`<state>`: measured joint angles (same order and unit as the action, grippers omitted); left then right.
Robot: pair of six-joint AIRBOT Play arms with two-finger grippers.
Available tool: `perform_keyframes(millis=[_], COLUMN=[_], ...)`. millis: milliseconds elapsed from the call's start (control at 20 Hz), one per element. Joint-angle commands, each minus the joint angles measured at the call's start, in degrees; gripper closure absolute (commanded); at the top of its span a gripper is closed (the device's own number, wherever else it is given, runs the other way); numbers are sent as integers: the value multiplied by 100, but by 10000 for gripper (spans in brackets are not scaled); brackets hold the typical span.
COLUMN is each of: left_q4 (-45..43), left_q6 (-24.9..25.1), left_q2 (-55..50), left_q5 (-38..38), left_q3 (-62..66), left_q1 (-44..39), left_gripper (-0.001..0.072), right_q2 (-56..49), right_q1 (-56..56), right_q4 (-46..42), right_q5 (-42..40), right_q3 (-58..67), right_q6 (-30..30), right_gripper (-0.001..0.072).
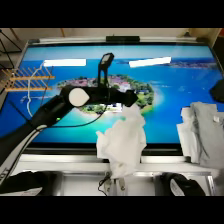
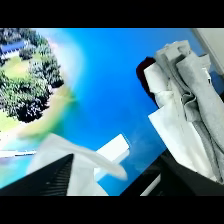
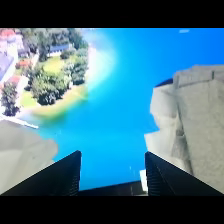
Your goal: Fold the shirts.
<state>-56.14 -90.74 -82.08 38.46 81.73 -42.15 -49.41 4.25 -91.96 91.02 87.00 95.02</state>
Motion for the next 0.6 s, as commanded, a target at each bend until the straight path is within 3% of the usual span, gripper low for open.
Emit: perform_keyframes(millis=[0, 50, 100, 200, 250, 400, 550], left_q4=[223, 122, -9, -348, -533, -669, -44], left_q6=[-92, -96, -107, -109, -116, -393, -518], left_q2=[-249, -195, -129, 103, 280, 992, 1462], left_q5=[1113, 1882, 2695, 4092, 4476, 4304, 3246], left_q3=[203, 376, 503, 415, 151, -1458, -3185], left_q1=[562, 920, 1294, 1937, 2116, 2118, 1770], left_gripper=[-10, 1, 62, 167, 168, 164, 164], right_q2=[-428, -643, -881, -1482, -1803, -2712, -3436], right_q1=[-7, -7, -7, -7, -7, -7, -9], right_q4=[87, 247, 474, 944, 1178, 1849, 2306], right_q5=[-232, -348, -413, -426, -428, -503, -516], right_q3=[-887, -1102, -1257, -1419, -1427, -1427, -1427], right_q6=[31, -79, -201, -415, -470, -688, -850], right_gripper=[198, 187, 36, 22, 22, 31, 31])
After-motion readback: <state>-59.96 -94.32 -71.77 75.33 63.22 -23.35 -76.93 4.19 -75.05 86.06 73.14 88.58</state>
